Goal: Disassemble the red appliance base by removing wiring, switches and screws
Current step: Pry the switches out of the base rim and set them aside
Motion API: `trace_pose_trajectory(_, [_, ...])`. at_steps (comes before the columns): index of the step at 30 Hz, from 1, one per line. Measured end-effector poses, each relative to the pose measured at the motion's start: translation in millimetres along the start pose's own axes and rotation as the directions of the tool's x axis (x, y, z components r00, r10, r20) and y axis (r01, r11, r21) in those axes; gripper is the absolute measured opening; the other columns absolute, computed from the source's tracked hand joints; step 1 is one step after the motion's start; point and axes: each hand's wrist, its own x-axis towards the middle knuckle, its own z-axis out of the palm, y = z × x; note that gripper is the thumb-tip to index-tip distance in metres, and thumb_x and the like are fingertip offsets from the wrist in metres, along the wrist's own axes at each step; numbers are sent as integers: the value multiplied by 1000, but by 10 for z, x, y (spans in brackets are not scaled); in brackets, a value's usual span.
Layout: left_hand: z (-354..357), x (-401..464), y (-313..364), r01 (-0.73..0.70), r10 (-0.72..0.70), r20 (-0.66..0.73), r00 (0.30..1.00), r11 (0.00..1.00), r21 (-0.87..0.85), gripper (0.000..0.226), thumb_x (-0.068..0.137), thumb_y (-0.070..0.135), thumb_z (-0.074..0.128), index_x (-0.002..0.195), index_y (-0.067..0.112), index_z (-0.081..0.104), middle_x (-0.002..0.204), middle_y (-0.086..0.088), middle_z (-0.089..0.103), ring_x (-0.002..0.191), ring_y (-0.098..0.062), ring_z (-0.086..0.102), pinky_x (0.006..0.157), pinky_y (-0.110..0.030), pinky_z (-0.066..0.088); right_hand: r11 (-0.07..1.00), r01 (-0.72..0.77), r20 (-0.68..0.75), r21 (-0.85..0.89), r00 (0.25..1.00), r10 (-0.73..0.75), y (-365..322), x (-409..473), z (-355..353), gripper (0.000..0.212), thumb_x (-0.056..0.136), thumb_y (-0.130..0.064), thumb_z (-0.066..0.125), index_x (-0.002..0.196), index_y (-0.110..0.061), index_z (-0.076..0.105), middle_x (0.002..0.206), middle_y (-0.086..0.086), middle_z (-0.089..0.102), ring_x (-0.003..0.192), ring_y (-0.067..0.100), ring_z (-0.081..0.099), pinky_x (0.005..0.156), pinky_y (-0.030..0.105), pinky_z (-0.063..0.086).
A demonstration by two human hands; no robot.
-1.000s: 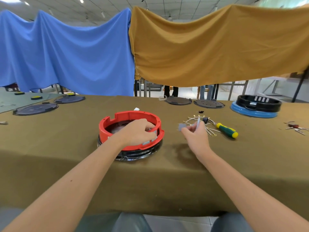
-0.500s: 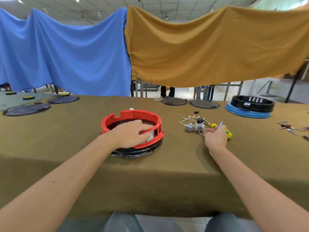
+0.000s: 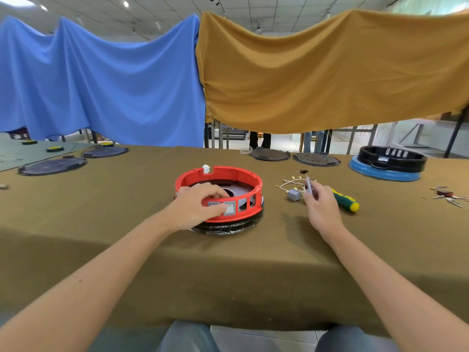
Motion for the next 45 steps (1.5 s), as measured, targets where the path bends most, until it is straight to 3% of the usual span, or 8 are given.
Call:
trace_pose_trajectory(3, [-141,46,26,57,-45,127,991,994,-95,22,90,35,68,110,43,66,107,22,60,110,1,51,102,-23,38,993,44,-21,107,999,-42,-24,-53,-17,26,95,-16,64,121,-19,63,96,0,62,85,13,57,74,22,44])
trace_pose_trajectory(10, [404,-11,60,75,15,-209,978,905,419,39,92,59,47,126,40,52,104,12,47,114,-13,39,116,-57,6,980,76,-70,183,995,-64,-71,-108,-52,8,86,-20,76,86,-25,70,74,-14,67,70,-5,61,64,18,45])
trace_pose_trajectory(14, [313,119,-10,-28,63,-100,993,947,320,40,94,53,50,131,36,52,105,14,48,114,-12,41,114,-62,6,961,59,-96,271,995,-34,-74,-113,-77,3,88,-23,74,85,-21,75,75,-1,71,62,7,58,65,31,51])
trace_pose_trajectory(16, [267,170,-27,-91,112,-62,992,960,265,40,93,52,52,130,35,54,105,14,49,113,-10,41,116,-57,5,950,49,-96,307,995,-20,-84,-114,-77,18,96,-29,64,86,-17,73,69,6,64,58,9,53,57,29,50])
trace_pose_trajectory(23, [556,30,-158,-148,230,-299,926,950,274,49,92,57,35,128,29,53,117,10,47,120,-9,37,119,-55,8,887,28,-112,462,993,27,-233,-175,-58,20,104,-24,50,103,-7,61,83,6,69,70,10,65,64,20,57])
trace_pose_trajectory(28, [566,48,-175,-140,229,-314,922,949,281,48,93,58,33,120,24,54,116,10,47,118,-8,36,119,-50,7,822,169,32,544,975,-221,-720,-312,32,10,103,-18,50,99,-12,56,85,4,72,81,13,73,75,25,59])
trace_pose_trajectory(33, [566,49,-173,-113,213,-313,926,945,308,53,93,60,31,119,21,55,115,8,49,117,-13,40,118,-54,14,880,281,328,383,849,-414,-1162,-343,174,11,106,-20,43,99,-13,48,81,3,70,76,19,71,74,34,61])
trace_pose_trajectory(45, [559,57,-178,-92,187,-298,936,947,307,56,91,63,29,122,24,55,117,9,49,119,-14,41,117,-57,14,866,491,464,97,747,-476,-1276,-286,213,15,107,-25,40,98,-14,46,74,-2,66,65,5,66,63,19,55])
